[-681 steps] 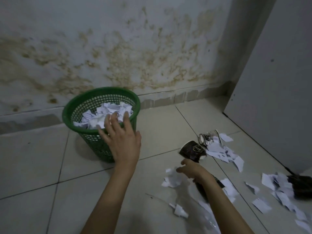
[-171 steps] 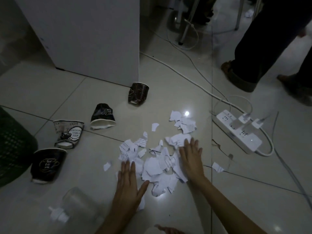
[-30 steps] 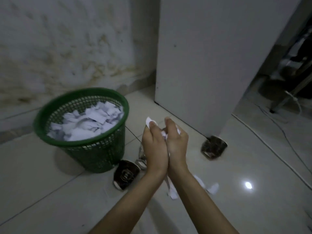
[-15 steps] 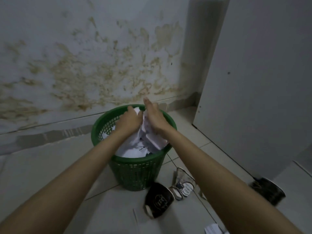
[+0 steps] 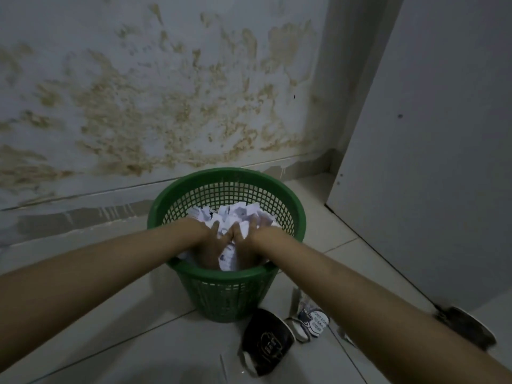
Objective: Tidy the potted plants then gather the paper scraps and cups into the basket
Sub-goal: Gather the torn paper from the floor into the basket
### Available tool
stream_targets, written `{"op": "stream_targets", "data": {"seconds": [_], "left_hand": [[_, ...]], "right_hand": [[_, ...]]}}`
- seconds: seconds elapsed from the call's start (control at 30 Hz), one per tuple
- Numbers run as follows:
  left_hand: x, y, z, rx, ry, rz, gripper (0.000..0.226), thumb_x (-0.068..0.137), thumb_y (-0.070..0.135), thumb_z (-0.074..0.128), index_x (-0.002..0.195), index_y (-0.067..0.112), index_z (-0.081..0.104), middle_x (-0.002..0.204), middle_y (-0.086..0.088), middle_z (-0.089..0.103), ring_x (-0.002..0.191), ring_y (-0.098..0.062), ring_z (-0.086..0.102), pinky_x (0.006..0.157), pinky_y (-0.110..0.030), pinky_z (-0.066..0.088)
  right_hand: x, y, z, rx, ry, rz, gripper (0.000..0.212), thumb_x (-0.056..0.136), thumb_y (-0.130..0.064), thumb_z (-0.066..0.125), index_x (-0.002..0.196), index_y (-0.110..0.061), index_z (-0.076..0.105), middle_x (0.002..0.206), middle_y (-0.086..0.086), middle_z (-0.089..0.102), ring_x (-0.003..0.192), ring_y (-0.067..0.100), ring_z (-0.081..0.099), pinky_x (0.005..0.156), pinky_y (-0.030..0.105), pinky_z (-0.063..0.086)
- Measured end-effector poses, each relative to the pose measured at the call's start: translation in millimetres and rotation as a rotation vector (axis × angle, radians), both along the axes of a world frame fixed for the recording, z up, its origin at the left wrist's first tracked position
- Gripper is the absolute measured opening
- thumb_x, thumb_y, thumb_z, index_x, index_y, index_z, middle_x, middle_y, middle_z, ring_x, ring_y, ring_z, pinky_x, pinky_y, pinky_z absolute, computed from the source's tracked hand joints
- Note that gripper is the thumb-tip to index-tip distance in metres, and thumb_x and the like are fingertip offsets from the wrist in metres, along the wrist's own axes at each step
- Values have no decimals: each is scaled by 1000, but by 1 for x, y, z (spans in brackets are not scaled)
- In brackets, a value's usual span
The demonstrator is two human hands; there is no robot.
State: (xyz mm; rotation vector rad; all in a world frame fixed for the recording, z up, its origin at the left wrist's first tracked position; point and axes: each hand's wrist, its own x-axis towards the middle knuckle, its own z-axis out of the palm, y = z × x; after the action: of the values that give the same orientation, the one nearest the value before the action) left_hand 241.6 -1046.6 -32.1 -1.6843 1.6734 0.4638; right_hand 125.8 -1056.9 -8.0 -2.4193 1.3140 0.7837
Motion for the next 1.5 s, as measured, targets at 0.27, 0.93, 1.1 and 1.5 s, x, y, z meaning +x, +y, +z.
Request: {"op": "stream_targets", "data": {"seconds": [0.27,0.93,1.1,1.5], "left_hand": [[-7,-11,-21,162,-180,-93,91,91,54,41,142,25,-28,146,-19,-37,142,-44,-4,115,-52,15],[-51,43,97,-312,126,76,90,77,59,61,146,15,25,148,-8,37,130,-29,41,110,-44,34],[-104,67,106,-443,456,-25,56,87,39,58,133,9,47,133,-9,52,115,-25,50,92,-29,38],[-235,114,-25,-274,770,-316,44,92,22,52,133,12,43,139,-8,44,126,-22,44,102,-29,36]], "right_hand": [[13,-15,1,107,59,37,71,86,-23,58,147,-19,23,156,9,14,142,29,16,112,38,24],[-36,36,102,49,-277,19,61,89,-16,57,142,-7,30,145,13,37,131,28,39,103,34,35],[-104,61,117,-98,-303,-2,58,87,-23,60,138,-10,38,139,10,45,123,25,46,98,31,37],[-343,146,-49,-1,-381,-831,58,95,-11,43,148,-20,19,152,9,28,136,24,34,105,27,29]]}}
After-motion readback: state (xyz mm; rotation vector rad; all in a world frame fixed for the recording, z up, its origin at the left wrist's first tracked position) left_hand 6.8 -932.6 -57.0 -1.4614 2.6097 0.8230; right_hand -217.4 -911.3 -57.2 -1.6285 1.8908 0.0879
